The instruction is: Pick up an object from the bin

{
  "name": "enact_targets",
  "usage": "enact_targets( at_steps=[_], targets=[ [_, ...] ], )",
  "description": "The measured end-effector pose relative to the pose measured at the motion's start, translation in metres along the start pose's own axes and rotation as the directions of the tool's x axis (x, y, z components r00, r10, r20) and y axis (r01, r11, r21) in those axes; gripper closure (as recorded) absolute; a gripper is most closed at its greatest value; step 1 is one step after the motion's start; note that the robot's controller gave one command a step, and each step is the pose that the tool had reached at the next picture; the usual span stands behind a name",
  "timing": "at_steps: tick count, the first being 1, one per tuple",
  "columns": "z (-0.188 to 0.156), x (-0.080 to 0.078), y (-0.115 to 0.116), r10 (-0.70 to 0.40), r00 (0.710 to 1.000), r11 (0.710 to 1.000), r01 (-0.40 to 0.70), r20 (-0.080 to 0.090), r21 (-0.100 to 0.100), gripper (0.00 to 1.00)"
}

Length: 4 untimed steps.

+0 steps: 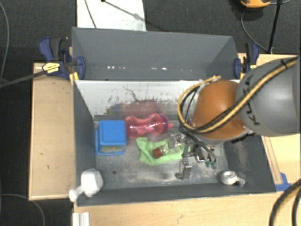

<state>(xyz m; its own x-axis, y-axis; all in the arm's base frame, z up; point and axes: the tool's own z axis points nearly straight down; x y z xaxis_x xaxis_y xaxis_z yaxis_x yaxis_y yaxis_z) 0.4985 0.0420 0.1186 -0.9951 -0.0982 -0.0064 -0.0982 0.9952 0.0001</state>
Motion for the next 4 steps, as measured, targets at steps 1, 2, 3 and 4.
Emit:
enact_targets(
  at_steps=[1,2,3,4],
  targets=[
    [0.018,-0.004,0.011,0.006,1.000,1.000,-0.006,-0.006,-0.001,0.00],
    [0.000,-0.007,0.023,0.058,0.998,0.998,-0.058,-0.001,-0.001,0.00],
    [0.030,-0.010,0.020,0.163,0.987,0.987,-0.163,-0.001,-0.001,0.00],
    [0.047,0.004,0.013,0.140,0.990,0.990,-0.140,-0.003,0.000,1.00]
  ],
)
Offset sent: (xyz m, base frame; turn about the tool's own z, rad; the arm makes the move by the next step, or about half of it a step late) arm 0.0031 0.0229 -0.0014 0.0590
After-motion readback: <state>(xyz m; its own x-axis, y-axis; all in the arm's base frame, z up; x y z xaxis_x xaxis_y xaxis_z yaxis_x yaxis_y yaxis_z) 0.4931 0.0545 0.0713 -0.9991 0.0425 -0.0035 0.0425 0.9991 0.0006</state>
